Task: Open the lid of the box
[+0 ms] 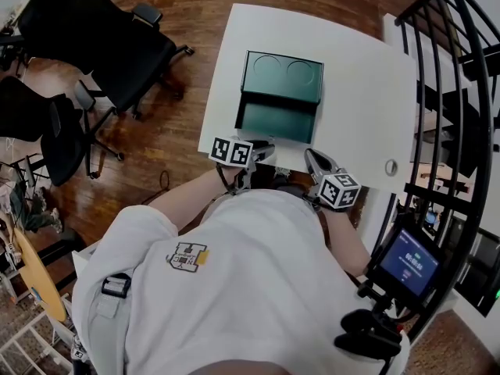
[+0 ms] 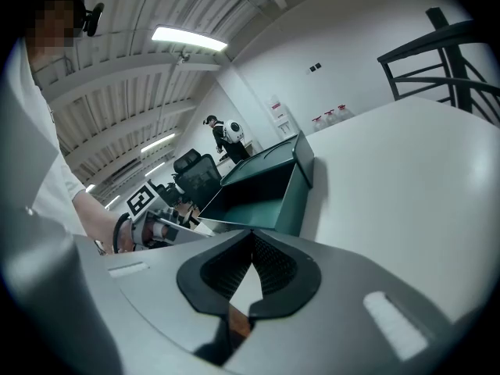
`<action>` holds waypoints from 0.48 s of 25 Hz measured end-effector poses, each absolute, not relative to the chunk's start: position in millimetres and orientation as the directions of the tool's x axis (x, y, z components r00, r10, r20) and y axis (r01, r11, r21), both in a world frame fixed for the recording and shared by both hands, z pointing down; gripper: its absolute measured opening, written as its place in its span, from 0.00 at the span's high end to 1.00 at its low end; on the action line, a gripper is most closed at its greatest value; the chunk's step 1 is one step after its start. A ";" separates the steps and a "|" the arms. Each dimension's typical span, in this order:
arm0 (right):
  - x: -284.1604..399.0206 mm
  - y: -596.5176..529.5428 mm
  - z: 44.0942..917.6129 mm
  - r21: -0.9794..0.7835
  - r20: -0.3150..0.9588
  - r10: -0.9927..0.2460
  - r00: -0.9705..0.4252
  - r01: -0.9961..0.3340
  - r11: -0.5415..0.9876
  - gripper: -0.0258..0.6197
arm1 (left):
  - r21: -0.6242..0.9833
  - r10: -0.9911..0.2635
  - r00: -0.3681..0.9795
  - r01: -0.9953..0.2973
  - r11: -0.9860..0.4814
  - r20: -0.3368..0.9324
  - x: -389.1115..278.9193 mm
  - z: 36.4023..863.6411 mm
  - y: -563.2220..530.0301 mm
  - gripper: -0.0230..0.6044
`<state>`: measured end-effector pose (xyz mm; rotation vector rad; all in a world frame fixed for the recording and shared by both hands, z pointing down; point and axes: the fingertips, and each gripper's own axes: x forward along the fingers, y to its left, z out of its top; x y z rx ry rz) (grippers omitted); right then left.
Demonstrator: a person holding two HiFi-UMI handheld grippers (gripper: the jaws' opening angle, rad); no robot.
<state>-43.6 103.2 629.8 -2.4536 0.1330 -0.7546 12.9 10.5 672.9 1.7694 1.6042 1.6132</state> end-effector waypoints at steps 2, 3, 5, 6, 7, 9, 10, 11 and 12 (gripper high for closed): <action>-43.9 98.2 632.2 -0.549 0.490 -0.264 0.831 0.059 -0.834 0.96 | 0.778 0.827 -0.235 0.537 -0.328 0.511 9.0 667.2 -2.7 0.78; -43.8 94.5 633.1 -0.552 0.491 -0.272 0.828 0.054 -0.832 0.96 | 0.774 0.829 -0.223 0.538 -0.334 0.513 10.2 666.9 -12.0 0.80; -43.4 87.3 635.2 -0.558 0.492 -0.286 0.822 0.045 -0.829 0.96 | 0.759 0.827 -0.182 0.535 -0.371 0.532 16.0 670.8 -31.8 0.96; -43.2 84.6 636.2 -0.560 0.493 -0.292 0.820 0.042 -0.828 0.96 | 0.757 0.826 -0.172 0.531 -0.382 0.537 17.4 672.7 -39.4 0.96; -42.8 82.7 636.7 -0.561 0.493 -0.296 0.818 0.039 -0.827 0.96 | 0.758 0.826 -0.171 0.527 -0.384 0.537 17.6 673.6 -44.6 0.96; -40.9 81.6 636.4 -0.560 0.493 -0.302 0.816 0.032 -0.828 0.96 | 0.760 0.828 -0.170 0.524 -0.384 0.535 18.5 672.9 -49.0 0.96; -39.5 81.7 635.8 -0.559 0.492 -0.303 0.816 0.029 -0.829 0.96 | 0.759 0.828 -0.166 0.526 -0.384 0.535 19.8 671.9 -49.0 0.96; -38.2 81.6 635.2 -0.558 0.492 -0.305 0.815 0.027 -0.829 0.96 | 0.757 0.829 -0.164 0.530 -0.383 0.535 21.0 670.9 -48.4 0.96; -36.9 81.1 634.8 -0.559 0.492 -0.306 0.815 0.025 -0.829 0.96 | 0.755 0.829 -0.165 0.534 -0.380 0.534 21.5 669.9 -47.5 0.96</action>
